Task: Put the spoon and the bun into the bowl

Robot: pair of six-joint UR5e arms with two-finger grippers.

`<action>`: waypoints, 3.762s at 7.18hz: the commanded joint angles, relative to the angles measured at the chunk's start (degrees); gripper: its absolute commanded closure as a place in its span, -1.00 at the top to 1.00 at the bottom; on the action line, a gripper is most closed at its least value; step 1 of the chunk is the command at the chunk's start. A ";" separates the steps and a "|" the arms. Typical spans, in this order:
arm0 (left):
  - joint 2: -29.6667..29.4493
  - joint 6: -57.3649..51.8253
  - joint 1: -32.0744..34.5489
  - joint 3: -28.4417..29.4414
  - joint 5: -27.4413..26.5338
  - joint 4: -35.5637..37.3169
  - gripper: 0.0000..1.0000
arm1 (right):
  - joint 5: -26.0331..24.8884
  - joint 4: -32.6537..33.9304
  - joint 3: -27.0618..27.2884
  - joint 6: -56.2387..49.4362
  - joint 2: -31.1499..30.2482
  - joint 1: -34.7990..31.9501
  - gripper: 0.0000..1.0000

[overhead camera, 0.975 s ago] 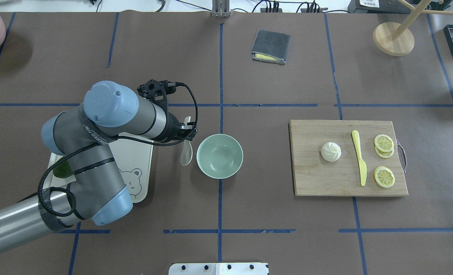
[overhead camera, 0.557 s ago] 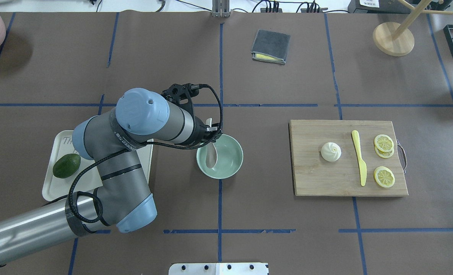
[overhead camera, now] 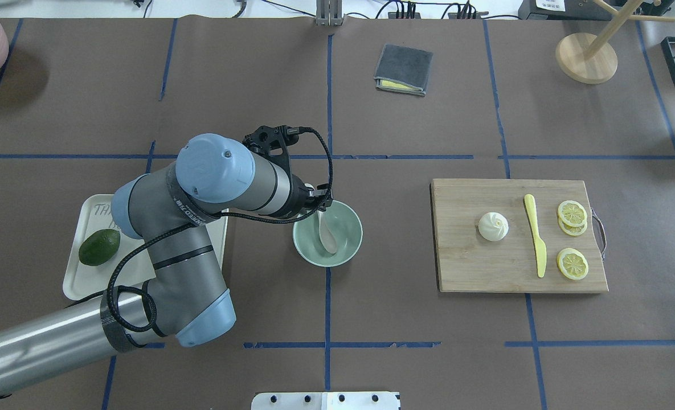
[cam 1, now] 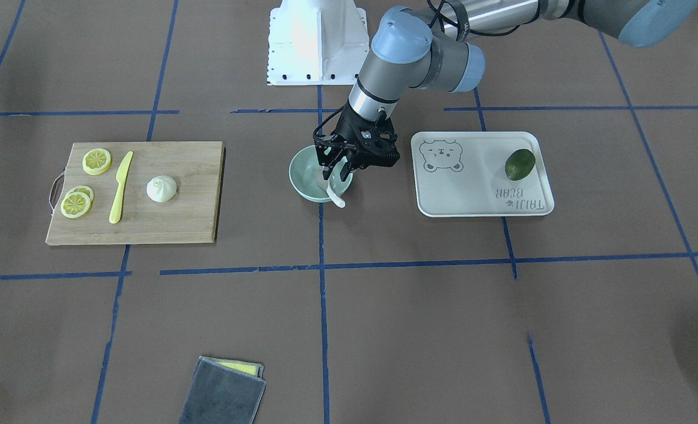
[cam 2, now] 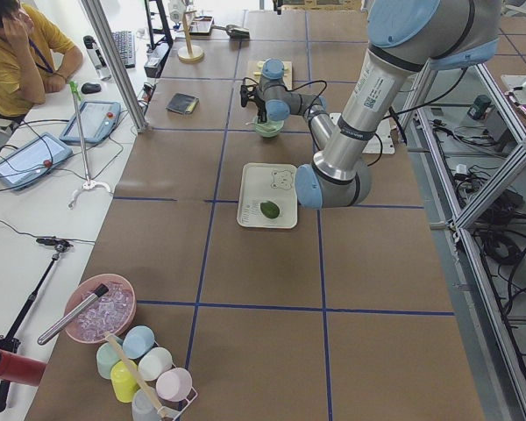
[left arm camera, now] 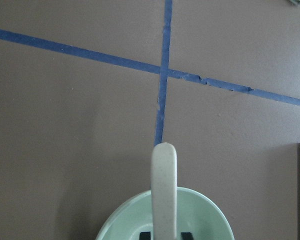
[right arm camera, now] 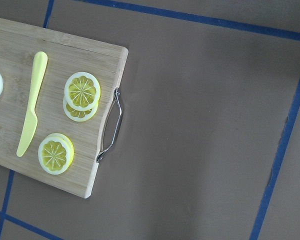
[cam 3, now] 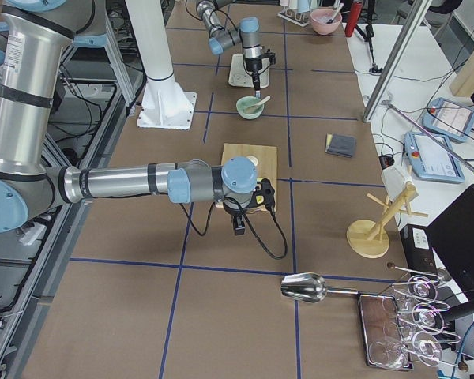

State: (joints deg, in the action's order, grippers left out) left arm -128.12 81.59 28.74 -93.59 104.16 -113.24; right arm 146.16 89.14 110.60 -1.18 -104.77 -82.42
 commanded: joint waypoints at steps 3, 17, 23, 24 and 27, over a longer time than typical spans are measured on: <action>5.38 -10.10 1.40 -4.46 -0.10 0.83 0.02 | -1.22 -19.78 1.02 29.09 0.44 11.70 1.00; 16.76 -17.61 4.39 -13.99 0.07 1.97 0.23 | -36.38 -31.13 -6.89 66.65 20.04 46.64 0.83; 16.85 -17.34 4.39 -14.43 0.07 2.06 0.24 | -36.03 -31.13 -6.98 66.83 19.95 46.56 -0.07; 16.85 -17.34 4.39 -14.43 0.07 2.06 0.24 | -36.03 -31.05 -6.72 66.92 19.95 46.56 -0.16; 19.29 -17.87 4.57 -17.57 0.16 2.06 0.24 | -35.77 -30.61 -4.44 73.74 23.18 46.56 -0.25</action>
State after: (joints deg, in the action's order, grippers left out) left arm -110.56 64.09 33.24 -109.31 104.26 -111.18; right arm 110.34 58.19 105.30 68.82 -83.86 -35.86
